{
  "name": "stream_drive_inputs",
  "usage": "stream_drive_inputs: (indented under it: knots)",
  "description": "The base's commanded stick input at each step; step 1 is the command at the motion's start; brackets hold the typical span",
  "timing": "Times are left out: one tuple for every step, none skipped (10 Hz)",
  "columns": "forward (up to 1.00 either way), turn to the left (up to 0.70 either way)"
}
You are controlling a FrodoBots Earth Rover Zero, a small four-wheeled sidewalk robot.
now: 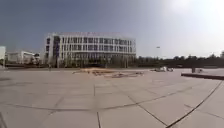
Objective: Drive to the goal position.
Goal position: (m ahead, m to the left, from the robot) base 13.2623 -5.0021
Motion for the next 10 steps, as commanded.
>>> stream_drive_inputs:
  knots:
    - [0.7,0.0]
    - [0.7,0.0]
    - [0.7,0.0]
    - [0.7,0.0]
    - [0.7,0.0]
    - [0.7,0.0]
    - [0.7,0.0]
    - [0.7,0.0]
    - [0.7,0.0]
    - [0.7,0.0]
